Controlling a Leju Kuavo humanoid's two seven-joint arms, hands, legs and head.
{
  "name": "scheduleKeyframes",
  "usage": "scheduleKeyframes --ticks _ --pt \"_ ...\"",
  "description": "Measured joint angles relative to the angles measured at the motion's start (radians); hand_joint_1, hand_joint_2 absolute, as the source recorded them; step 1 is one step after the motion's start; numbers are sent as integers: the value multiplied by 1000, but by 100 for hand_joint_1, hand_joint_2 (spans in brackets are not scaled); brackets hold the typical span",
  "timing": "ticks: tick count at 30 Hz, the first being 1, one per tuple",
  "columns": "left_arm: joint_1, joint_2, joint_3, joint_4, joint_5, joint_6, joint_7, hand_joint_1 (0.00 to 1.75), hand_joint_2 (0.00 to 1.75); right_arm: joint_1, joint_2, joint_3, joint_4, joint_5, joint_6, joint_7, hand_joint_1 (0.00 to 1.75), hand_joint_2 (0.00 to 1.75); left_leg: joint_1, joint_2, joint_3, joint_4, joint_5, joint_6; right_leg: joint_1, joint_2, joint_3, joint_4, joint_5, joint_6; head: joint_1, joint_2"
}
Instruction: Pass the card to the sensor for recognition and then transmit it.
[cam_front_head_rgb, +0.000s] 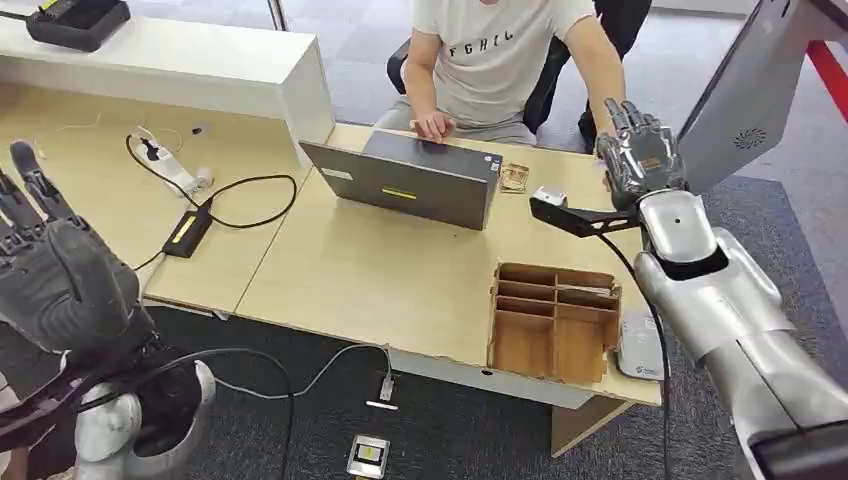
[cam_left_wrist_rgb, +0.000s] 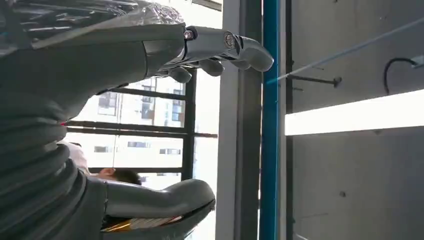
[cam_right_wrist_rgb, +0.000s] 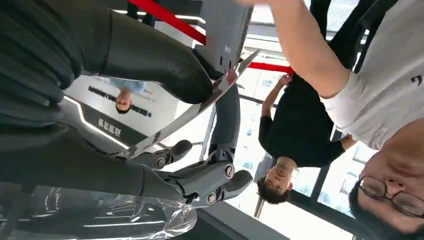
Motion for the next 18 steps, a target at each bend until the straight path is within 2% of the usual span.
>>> scheduleKeyframes --ticks 11,18 --pt "9 7 -13 -9 -18 37 0 0 175 1 -19 -3 -1 -61 -74 -6 175 175 0 0 0 0 0 0 0 0 0 0 0 0 0 0" --pt "31 9 -13 -22 -31 50 0 0 175 38 -96 -30 -46 -114 -121 25 175 175 0 0 0 0 0 0 0 0 0 -1 0 0 0 0"
